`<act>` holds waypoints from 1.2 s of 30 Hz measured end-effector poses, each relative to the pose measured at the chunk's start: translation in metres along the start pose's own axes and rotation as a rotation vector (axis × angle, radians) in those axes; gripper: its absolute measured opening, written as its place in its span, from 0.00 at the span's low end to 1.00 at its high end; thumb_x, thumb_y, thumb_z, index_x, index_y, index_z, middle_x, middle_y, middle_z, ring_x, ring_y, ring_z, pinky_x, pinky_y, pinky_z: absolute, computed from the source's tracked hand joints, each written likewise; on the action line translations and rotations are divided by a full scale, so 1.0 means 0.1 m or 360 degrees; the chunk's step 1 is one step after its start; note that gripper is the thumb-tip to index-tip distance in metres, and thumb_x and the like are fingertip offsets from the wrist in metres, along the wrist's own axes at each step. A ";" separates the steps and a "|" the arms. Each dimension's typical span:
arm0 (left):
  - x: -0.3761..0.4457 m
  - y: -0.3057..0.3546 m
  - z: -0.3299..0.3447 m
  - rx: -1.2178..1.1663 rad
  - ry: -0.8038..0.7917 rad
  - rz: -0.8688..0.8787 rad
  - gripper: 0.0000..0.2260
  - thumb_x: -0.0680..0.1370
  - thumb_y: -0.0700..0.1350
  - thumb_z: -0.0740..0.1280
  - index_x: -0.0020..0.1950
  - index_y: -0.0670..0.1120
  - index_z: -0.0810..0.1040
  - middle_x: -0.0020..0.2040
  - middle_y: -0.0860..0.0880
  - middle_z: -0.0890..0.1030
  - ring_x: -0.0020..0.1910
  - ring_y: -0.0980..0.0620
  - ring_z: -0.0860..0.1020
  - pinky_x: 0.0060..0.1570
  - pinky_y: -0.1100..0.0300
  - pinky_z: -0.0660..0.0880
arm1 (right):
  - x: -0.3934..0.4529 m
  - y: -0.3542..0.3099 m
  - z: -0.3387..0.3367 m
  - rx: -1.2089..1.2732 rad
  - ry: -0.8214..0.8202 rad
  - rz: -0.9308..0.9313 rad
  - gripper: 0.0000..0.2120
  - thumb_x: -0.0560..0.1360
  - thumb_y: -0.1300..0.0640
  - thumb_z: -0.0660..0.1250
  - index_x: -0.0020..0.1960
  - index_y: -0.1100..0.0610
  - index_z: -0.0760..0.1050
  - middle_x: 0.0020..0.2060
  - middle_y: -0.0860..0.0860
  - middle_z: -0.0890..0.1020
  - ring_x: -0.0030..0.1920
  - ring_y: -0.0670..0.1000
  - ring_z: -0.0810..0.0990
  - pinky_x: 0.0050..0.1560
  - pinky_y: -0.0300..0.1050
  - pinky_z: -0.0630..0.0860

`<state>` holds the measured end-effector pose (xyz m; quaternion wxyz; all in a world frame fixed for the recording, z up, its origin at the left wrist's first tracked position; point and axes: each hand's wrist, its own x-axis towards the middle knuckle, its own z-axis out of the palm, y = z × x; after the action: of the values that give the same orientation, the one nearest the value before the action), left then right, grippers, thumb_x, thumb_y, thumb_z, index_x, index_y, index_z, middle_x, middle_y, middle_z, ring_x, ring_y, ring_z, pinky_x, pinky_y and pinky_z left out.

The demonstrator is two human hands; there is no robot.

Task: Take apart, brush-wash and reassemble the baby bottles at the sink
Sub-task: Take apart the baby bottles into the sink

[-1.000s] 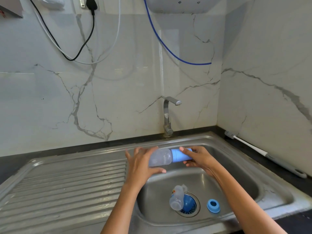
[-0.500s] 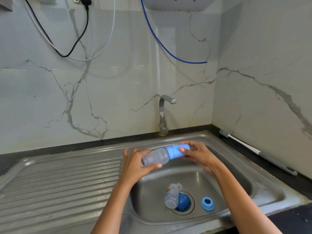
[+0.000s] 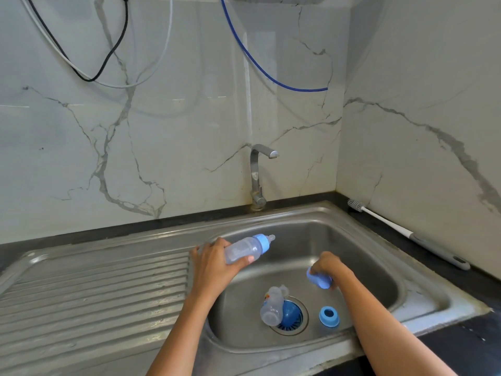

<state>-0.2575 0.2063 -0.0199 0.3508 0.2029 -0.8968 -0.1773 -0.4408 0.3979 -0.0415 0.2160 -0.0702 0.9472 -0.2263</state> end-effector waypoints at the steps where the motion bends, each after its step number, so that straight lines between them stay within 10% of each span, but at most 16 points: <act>1: 0.00 0.00 0.00 -0.0005 -0.0002 -0.0009 0.21 0.67 0.67 0.69 0.45 0.52 0.74 0.43 0.55 0.79 0.44 0.54 0.75 0.55 0.55 0.64 | 0.01 0.00 0.01 -0.0026 0.0015 -0.0039 0.21 0.77 0.57 0.67 0.66 0.66 0.69 0.63 0.61 0.75 0.62 0.58 0.76 0.55 0.46 0.74; 7: -0.03 0.01 -0.01 -0.0057 -0.0018 -0.0031 0.20 0.68 0.66 0.70 0.46 0.52 0.74 0.44 0.55 0.79 0.45 0.55 0.75 0.58 0.52 0.66 | -0.05 -0.09 0.01 0.0158 0.0076 -0.0204 0.19 0.78 0.49 0.66 0.60 0.64 0.72 0.56 0.58 0.78 0.58 0.57 0.77 0.59 0.47 0.72; 12: -0.03 0.04 -0.01 -0.0159 -0.0035 -0.0098 0.19 0.68 0.66 0.70 0.46 0.53 0.74 0.43 0.57 0.79 0.44 0.57 0.75 0.59 0.53 0.65 | -0.35 -0.31 0.01 0.1253 -0.0373 -0.0464 0.30 0.76 0.33 0.57 0.58 0.58 0.77 0.54 0.54 0.83 0.55 0.53 0.81 0.60 0.52 0.74; 22: -0.04 0.16 0.00 -0.0311 -0.0145 -0.0045 0.17 0.68 0.65 0.70 0.48 0.55 0.74 0.42 0.61 0.77 0.43 0.65 0.72 0.60 0.55 0.61 | -0.62 -0.55 0.17 0.1732 -0.0372 -0.0529 0.20 0.71 0.50 0.74 0.56 0.62 0.78 0.48 0.57 0.84 0.47 0.51 0.82 0.43 0.40 0.78; 36: -0.01 0.19 -0.05 -0.0476 -0.0360 -0.0079 0.18 0.76 0.60 0.64 0.61 0.52 0.74 0.50 0.57 0.75 0.50 0.60 0.67 0.70 0.44 0.59 | -0.61 -0.54 0.14 0.2114 -0.0286 -0.0750 0.09 0.73 0.60 0.72 0.49 0.65 0.81 0.49 0.61 0.83 0.49 0.54 0.80 0.55 0.45 0.78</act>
<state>-0.2579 0.2222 -0.0082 0.2697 0.1493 -0.8889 -0.3389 -0.3779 0.3583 -0.0054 0.2358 -0.1451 0.5470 -0.7900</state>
